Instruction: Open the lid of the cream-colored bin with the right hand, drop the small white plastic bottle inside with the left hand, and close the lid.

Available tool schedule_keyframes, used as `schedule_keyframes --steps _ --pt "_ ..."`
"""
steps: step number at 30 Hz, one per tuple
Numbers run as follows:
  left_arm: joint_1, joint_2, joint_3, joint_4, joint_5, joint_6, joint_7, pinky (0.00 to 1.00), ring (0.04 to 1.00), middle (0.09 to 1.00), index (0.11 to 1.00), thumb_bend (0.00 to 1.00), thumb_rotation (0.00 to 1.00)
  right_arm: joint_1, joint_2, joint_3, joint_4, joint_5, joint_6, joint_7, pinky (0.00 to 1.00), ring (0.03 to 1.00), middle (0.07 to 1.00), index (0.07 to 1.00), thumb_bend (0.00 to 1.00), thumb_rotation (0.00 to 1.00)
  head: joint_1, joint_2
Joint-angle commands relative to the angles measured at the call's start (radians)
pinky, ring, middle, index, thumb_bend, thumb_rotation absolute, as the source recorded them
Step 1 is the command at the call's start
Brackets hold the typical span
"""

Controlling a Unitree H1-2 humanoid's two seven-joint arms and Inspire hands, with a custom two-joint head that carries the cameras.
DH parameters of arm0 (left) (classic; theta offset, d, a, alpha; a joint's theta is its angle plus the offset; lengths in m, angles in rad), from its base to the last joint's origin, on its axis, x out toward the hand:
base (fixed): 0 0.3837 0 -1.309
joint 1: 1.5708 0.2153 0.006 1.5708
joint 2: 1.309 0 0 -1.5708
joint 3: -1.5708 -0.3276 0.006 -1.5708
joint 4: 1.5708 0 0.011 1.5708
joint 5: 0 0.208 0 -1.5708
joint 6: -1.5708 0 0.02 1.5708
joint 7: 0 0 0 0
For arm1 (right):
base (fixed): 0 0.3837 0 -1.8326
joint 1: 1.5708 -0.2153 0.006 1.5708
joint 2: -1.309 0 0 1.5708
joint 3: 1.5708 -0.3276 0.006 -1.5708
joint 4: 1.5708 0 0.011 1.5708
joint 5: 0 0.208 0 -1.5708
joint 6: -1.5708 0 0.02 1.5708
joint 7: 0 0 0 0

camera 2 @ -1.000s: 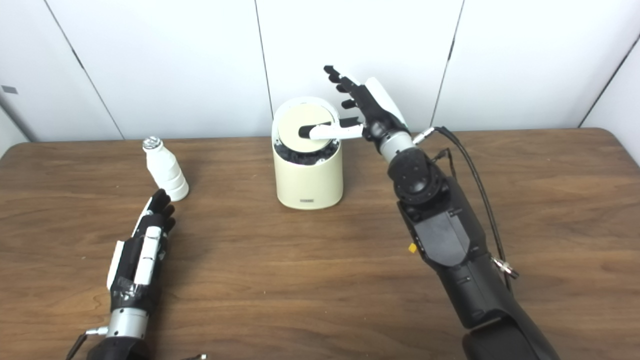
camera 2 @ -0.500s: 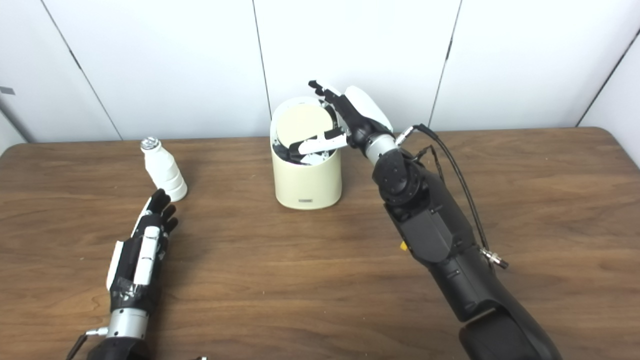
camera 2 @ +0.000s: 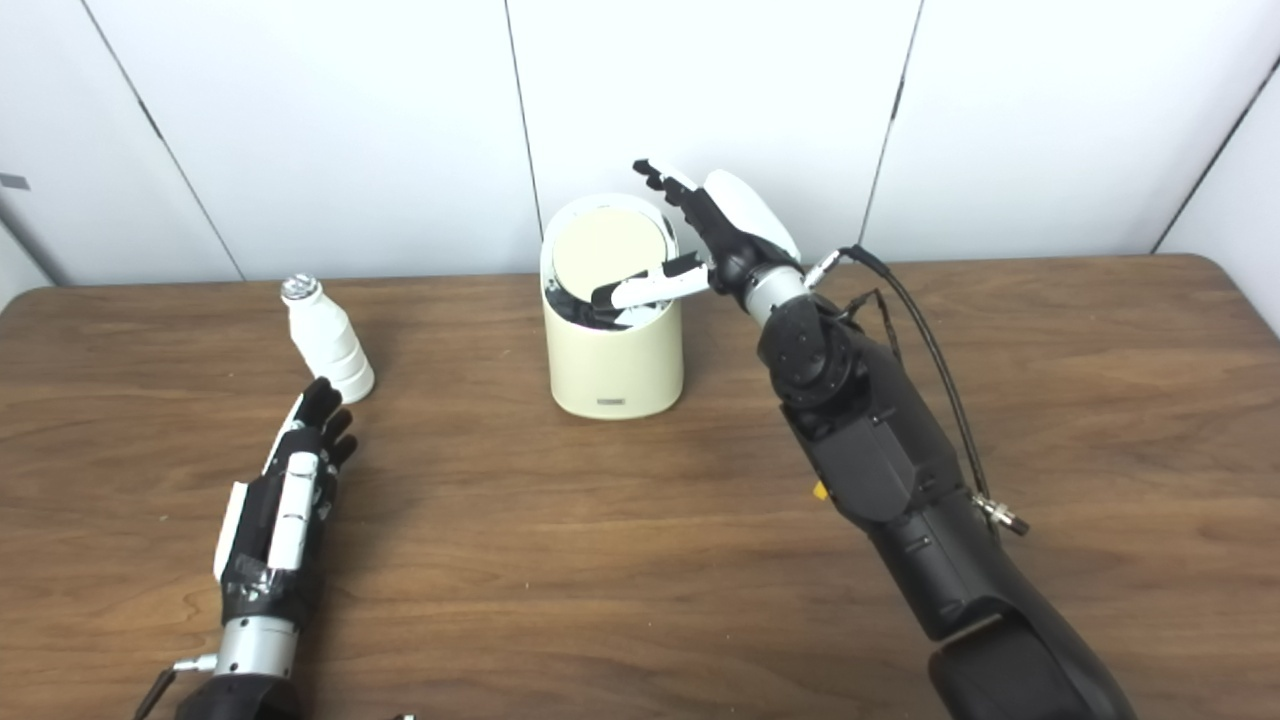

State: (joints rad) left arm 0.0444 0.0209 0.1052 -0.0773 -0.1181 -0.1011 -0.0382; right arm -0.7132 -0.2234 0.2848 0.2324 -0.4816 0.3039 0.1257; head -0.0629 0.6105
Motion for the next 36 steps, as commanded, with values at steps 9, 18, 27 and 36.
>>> schedule_keyframes --steps 9,18,27,36 --pt "0.021 -0.024 -0.02 0.033 -0.006 -0.028 -0.004 0.96 0.964 0.97 0.973 0.52 0.78 -0.043 -0.005 -0.012 0.0 -0.016 -0.022 -0.022 0.87 0.9 0.91 0.921 0.87 0.43 0.002 0.007" --pt "0.024 -0.025 -0.026 0.026 -0.012 -0.027 -0.009 0.96 0.966 0.972 0.975 0.53 0.74 -0.03 0.012 -0.011 -0.005 -0.02 -0.017 -0.026 0.89 0.903 0.907 0.92 0.84 0.45 0.008 0.011" --pt "0.024 -0.032 -0.024 0.026 -0.02 -0.03 -0.008 0.96 0.957 0.966 0.967 0.52 0.83 -0.028 0.017 -0.006 0.001 -0.039 -0.015 -0.035 0.9 0.903 0.908 0.915 0.78 0.48 0.008 0.013" --pt "0.027 -0.031 -0.025 0.017 -0.013 -0.025 -0.006 0.95 0.96 0.969 0.967 0.51 0.82 -0.029 0.017 -0.013 0.007 -0.041 -0.015 -0.041 0.91 0.896 0.9 0.903 0.77 0.5 0.01 0.018"
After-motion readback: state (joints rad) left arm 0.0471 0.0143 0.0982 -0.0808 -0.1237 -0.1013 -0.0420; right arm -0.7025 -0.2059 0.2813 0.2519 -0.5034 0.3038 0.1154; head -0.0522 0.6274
